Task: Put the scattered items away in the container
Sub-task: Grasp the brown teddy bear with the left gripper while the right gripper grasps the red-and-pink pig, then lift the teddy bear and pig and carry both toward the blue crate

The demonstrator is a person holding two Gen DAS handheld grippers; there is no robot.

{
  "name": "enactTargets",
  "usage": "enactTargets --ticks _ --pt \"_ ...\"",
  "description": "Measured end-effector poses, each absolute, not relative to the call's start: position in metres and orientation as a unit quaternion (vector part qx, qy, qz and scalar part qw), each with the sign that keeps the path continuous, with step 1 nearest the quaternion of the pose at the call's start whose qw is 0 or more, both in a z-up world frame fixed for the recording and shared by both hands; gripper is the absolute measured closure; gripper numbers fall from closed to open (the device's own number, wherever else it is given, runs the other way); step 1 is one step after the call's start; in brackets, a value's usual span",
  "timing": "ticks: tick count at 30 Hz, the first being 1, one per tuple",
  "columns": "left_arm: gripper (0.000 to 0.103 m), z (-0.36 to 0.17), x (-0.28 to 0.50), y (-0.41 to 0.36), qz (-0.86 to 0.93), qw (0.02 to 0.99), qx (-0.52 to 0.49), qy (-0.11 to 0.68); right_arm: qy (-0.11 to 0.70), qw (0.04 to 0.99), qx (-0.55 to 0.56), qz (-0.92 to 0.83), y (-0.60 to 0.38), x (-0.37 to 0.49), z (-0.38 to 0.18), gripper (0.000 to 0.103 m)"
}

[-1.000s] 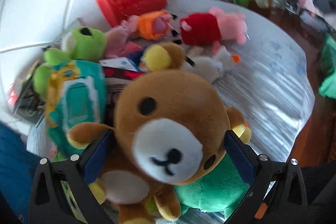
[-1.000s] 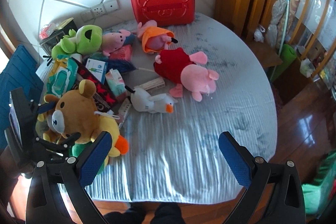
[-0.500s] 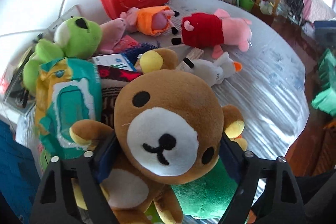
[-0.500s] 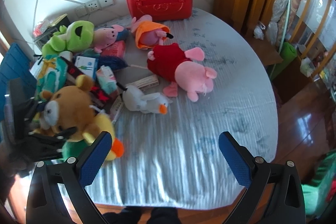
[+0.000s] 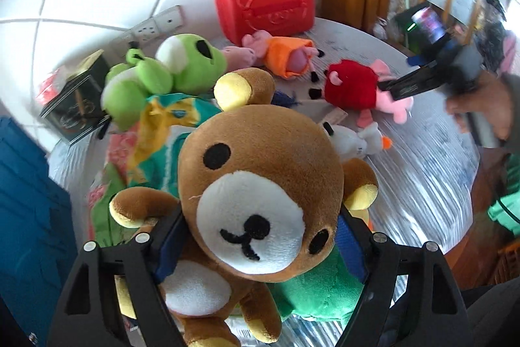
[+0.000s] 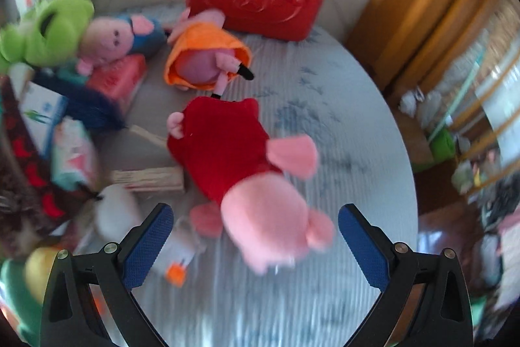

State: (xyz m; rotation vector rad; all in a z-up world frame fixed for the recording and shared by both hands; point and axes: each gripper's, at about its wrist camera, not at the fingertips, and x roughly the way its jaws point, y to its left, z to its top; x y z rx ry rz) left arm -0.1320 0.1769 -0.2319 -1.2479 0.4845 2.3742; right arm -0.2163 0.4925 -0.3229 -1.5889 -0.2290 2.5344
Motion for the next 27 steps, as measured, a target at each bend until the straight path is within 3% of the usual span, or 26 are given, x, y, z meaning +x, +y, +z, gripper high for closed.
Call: enactTargets --ticks 6,11,15,20,27 --pt "0.023 -0.231 -0.129 0.167 0.858 0.171 -0.457 0.160 -0.089 0.060 -0.577 0.810 0.504 -0.262 -0.383 0.005" --pt "0.023 -0.233 -0.128 0.168 0.857 0.162 -0.462 0.162 -0.084 0.033 -0.587 0.805 0.506 -0.271 -0.401 0.005" --pt "0.023 -0.232 -0.128 0.171 0.858 0.160 -0.461 0.162 -0.075 0.020 -0.589 0.805 0.509 -0.272 -0.402 0.009" --pt "0.023 -0.228 -0.128 0.177 0.858 0.168 -0.456 0.165 -0.055 0.007 -0.585 0.809 0.518 -0.269 -0.393 0.027" --pt "0.023 -0.218 -0.133 0.179 0.864 0.166 -0.448 0.158 -0.033 -0.004 -0.587 0.809 0.522 -0.260 -0.377 0.032"
